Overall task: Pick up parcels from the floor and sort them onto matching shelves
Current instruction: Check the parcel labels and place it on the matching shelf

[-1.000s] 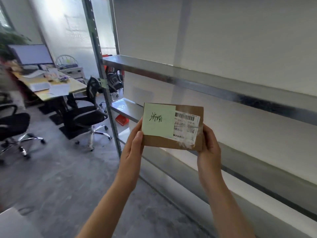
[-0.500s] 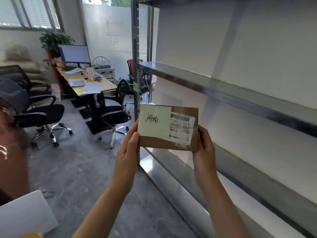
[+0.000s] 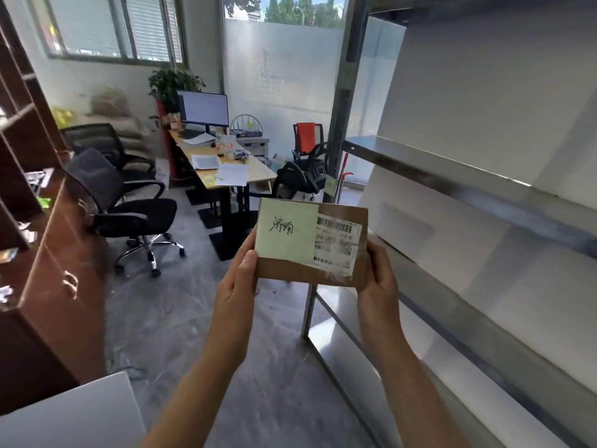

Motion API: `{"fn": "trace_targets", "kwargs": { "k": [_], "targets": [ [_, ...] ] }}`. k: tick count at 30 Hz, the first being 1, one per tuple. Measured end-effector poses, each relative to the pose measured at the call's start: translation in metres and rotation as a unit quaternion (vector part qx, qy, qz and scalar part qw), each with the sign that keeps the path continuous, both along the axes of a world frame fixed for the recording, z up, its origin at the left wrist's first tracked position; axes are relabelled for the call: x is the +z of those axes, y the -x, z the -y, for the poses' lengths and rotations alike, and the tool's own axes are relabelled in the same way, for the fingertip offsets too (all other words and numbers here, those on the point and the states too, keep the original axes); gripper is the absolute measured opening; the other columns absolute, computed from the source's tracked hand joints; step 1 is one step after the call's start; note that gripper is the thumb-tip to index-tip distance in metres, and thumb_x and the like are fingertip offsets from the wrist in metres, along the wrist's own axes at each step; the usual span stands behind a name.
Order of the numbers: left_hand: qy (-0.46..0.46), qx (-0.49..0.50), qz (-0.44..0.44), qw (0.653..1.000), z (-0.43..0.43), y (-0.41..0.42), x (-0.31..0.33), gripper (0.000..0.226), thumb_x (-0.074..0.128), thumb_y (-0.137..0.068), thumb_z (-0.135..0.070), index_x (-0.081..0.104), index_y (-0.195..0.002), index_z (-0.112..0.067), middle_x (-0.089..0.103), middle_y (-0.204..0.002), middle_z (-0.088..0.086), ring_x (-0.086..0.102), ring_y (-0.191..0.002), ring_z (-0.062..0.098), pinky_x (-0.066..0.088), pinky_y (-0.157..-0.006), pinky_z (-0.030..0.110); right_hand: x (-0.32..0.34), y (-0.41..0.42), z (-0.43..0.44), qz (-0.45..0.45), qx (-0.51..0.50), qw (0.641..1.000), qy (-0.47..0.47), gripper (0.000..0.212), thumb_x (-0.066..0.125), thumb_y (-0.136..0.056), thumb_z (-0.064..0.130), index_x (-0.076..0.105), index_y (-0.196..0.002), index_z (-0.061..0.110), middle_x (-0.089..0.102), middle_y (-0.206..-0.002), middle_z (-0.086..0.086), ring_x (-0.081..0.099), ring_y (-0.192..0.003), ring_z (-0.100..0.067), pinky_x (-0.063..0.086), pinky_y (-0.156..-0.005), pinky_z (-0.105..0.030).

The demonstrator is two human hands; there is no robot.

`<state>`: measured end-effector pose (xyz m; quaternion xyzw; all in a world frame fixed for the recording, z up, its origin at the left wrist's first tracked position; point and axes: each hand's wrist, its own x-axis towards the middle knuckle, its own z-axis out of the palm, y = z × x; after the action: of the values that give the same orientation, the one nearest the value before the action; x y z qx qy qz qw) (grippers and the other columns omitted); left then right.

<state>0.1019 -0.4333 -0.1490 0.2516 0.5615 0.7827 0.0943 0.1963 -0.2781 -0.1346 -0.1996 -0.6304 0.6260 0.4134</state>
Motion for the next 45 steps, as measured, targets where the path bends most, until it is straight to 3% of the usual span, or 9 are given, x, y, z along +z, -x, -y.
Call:
{"fn": "trace_targets", "kwargs": {
  "k": [10,21,26,29,32,36,39,42,45],
  "targets": [
    [0.024,0.039,0.012,0.999,-0.005,0.101,-0.012,0.04,0.041,-0.097,-0.049,0.059,-0.128,-0.065,0.06,-0.146,-0.025,0.048,-0.141,-0.002,0.034,-0.121,0.034,-0.022,0.116,-0.014,0.032,0.016,0.999,0.012,0.027,0.042,-0.109,0.025,0.064,-0.124,0.024,0.073,-0.113,0.007,0.068,-0.111,-0.015,0.053,-0.102,-0.048],
    [0.037,0.039,0.02,0.998,-0.12,0.21,-0.01,0.035,0.041,-0.108,-0.04,0.059,-0.137,-0.049,0.067,-0.14,-0.02,0.056,-0.136,0.0,0.038,-0.119,0.032,-0.031,0.226,-0.13,0.012,0.037,0.999,0.033,0.025,0.044,-0.109,0.021,0.065,-0.124,0.021,0.074,-0.114,0.001,0.07,-0.108,-0.015,0.059,-0.088,-0.026],
    [0.04,0.019,0.011,0.999,-0.19,0.261,-0.003,0.056,0.048,-0.09,-0.058,0.059,-0.142,-0.042,0.066,-0.142,-0.016,0.054,-0.139,0.003,0.034,-0.122,0.038,-0.022,0.269,-0.2,0.003,0.013,1.0,0.028,0.029,0.04,-0.109,0.017,0.063,-0.127,0.017,0.072,-0.116,0.0,0.07,-0.097,0.003,0.057,-0.077,-0.014],
    [0.051,0.003,0.01,0.999,-0.225,0.285,-0.013,0.054,0.044,-0.095,-0.052,0.056,-0.146,-0.039,0.066,-0.142,-0.014,0.055,-0.139,0.005,0.034,-0.123,0.043,-0.029,0.291,-0.234,0.017,0.0,0.999,0.033,0.029,0.042,-0.109,0.024,0.064,-0.127,0.025,0.068,-0.13,-0.003,0.066,-0.119,-0.014,0.058,-0.096,-0.035],
    [0.061,-0.02,0.034,0.997,-0.252,0.305,-0.025,0.051,0.041,-0.097,-0.047,0.055,-0.146,-0.04,0.068,-0.14,-0.013,0.057,-0.137,0.007,0.035,-0.123,0.043,-0.038,0.301,-0.254,0.034,-0.017,0.998,0.044,0.028,0.042,-0.109,0.025,0.064,-0.125,0.029,0.071,-0.123,0.003,0.067,-0.116,-0.017,0.055,-0.1,-0.048],
    [0.067,-0.026,0.058,0.996,-0.282,0.336,-0.041,0.044,0.04,-0.102,-0.041,0.061,-0.14,-0.041,0.071,-0.136,-0.01,0.06,-0.134,0.012,0.036,-0.121,0.047,-0.048,0.312,-0.276,0.06,-0.027,0.997,0.039,0.029,0.042,-0.108,0.023,0.067,-0.114,0.036,0.071,-0.121,0.006,0.067,-0.114,-0.01,0.058,-0.097,-0.038],
    [0.076,-0.049,0.079,0.993,-0.304,0.362,-0.057,0.039,0.035,-0.112,-0.025,0.062,-0.138,-0.034,0.073,-0.133,-0.005,0.065,-0.128,0.014,0.041,-0.119,0.045,-0.058,0.33,-0.295,0.08,-0.061,0.994,0.04,0.029,0.041,-0.108,0.026,0.068,-0.118,0.029,0.074,-0.112,0.008,0.068,-0.11,-0.012,0.058,-0.092,-0.032],
    [0.086,-0.079,0.089,0.989,-0.325,0.393,-0.074,0.038,0.039,-0.109,-0.03,0.062,-0.14,-0.031,0.072,-0.133,0.007,0.065,-0.119,0.038,0.043,-0.115,0.061,-0.07,0.353,-0.308,0.092,-0.081,0.99,0.071,0.033,0.038,-0.109,0.029,0.068,-0.121,0.02,0.074,-0.109,0.005,0.069,-0.107,-0.009,0.055,-0.081,-0.017],
    [0.106,-0.106,0.093,0.984,-0.343,0.431,-0.091,0.045,0.047,-0.095,-0.042,0.066,-0.135,-0.032,0.074,-0.131,0.001,0.066,-0.125,0.023,0.05,-0.109,0.045,-0.086,0.377,-0.316,0.101,-0.091,0.984,0.117,0.034,0.036,-0.109,0.03,0.068,-0.116,0.02,0.075,-0.112,0.004,0.071,-0.101,0.002,0.056,-0.076,-0.011]
  ]
}}
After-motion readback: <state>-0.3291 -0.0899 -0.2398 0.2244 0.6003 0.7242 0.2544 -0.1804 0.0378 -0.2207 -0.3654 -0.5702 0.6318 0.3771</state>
